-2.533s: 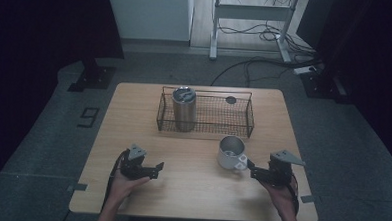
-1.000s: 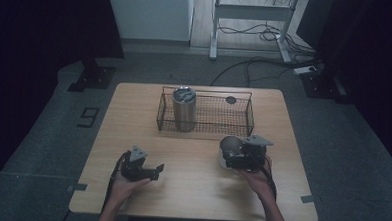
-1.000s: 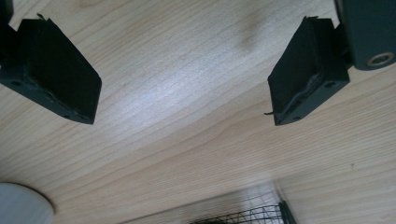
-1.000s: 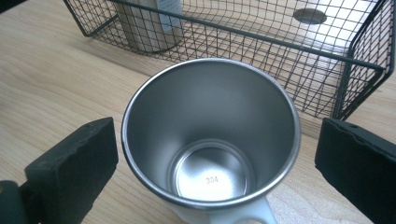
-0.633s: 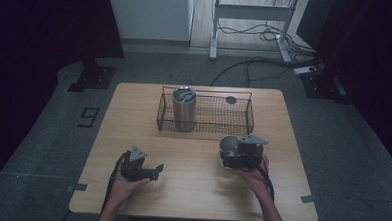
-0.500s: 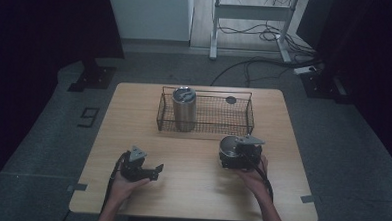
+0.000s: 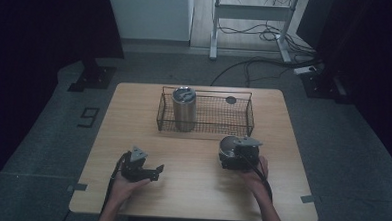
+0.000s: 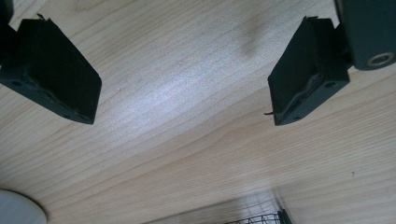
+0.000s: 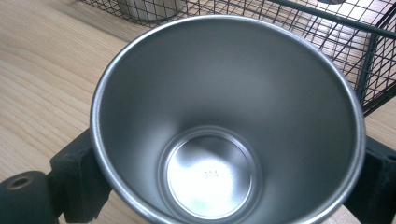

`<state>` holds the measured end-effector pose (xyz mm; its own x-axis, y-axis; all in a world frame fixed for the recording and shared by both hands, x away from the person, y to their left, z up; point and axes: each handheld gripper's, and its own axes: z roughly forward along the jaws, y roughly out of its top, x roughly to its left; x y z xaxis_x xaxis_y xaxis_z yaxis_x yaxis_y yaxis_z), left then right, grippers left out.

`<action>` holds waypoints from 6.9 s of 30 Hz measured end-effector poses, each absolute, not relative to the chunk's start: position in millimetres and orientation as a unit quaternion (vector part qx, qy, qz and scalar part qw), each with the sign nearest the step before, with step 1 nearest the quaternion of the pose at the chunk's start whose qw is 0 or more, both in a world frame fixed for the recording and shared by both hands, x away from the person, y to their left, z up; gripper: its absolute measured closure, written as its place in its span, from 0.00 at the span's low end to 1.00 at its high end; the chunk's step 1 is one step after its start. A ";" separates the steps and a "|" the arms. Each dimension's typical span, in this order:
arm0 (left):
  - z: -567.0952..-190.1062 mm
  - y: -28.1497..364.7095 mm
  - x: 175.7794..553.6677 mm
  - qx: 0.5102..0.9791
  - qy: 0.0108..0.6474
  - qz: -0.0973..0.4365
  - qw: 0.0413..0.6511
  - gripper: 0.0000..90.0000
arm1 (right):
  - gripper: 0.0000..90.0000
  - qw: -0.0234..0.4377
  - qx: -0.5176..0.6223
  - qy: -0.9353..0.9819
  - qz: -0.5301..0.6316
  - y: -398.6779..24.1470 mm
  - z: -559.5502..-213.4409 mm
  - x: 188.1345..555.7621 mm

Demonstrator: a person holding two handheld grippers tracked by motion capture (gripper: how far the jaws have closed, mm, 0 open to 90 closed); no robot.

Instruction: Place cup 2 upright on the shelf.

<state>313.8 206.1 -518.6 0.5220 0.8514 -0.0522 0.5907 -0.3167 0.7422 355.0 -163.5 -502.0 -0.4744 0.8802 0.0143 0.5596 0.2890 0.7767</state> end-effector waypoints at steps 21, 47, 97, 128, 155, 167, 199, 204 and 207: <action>-519.2 206.7 313.9 0.791 0.456 0.177 0.366 0.11 | 0.08 0.221 0.459 0.767 0.389 -169.7 -490.5 351.7; -514.9 207.1 312.3 0.790 0.455 0.167 0.377 0.11 | 0.08 0.213 0.428 0.760 0.440 -173.4 -445.3 341.3; -518.4 209.2 313.8 0.791 0.459 0.163 0.371 0.12 | 0.08 0.210 0.428 0.748 0.462 -176.1 -403.2 373.7; -518.9 209.6 313.9 0.786 0.465 0.163 0.373 0.12 | 0.08 0.213 0.438 0.752 0.444 -164.9 -394.7 402.2; -517.3 211.6 313.3 0.786 0.462 0.162 0.376 0.12 | 0.08 0.220 0.462 0.747 0.425 -169.9 -399.1 440.8; -517.2 209.2 311.9 0.788 0.458 0.162 0.377 0.12 | 0.08 0.222 0.461 0.750 0.419 -165.5 -394.9 452.0; -516.4 212.6 311.0 0.786 0.459 0.164 0.380 0.12 | 0.08 0.232 0.472 0.754 0.393 -169.0 -390.2 487.4; -516.7 212.5 311.0 0.786 0.459 0.163 0.380 0.12 | 0.08 0.233 0.477 0.753 0.389 -171.7 -393.6 492.8; -517.1 212.3 310.9 0.787 0.460 0.163 0.378 0.12 | 0.08 0.231 0.481 0.753 0.386 -172.3 -396.7 496.0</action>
<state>310.9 212.3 -517.1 0.5240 0.8467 -0.0922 0.6006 -0.2906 0.7449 496.0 -172.3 -396.7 -0.4306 0.9022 0.0239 0.5459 0.2393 0.8029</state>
